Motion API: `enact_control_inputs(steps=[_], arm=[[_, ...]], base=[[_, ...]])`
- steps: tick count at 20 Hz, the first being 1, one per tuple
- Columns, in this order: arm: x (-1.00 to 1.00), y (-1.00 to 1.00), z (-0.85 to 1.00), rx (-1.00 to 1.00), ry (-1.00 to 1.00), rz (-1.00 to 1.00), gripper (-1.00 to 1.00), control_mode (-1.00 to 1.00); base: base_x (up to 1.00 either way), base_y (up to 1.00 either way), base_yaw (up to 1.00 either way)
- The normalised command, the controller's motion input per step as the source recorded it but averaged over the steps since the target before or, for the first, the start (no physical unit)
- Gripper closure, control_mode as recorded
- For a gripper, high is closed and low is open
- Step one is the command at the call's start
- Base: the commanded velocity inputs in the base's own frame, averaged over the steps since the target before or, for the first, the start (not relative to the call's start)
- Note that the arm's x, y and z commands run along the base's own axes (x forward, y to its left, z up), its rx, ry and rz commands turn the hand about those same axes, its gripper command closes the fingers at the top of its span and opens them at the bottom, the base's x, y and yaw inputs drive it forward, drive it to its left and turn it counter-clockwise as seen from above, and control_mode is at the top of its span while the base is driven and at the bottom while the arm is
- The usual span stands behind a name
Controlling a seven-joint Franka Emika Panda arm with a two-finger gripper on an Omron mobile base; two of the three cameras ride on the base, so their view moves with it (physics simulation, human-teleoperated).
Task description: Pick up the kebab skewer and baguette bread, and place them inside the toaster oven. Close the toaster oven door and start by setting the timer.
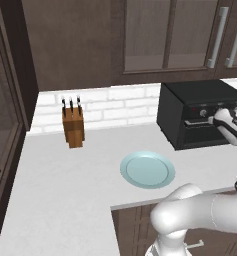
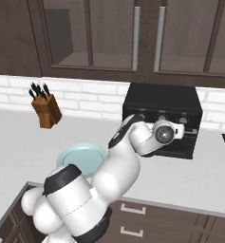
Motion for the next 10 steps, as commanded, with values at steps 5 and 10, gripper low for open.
enact_control_inputs(steps=[5,10], arm=[[0.03,0.21,0.0,0.0,-0.01,0.0,-1.0,-1.0],[-0.08,0.2,0.0,0.0,-0.02,0.0,-1.0,-1.0]], base=[[0.0,0.0,0.0],[0.0,0.0,0.0]])
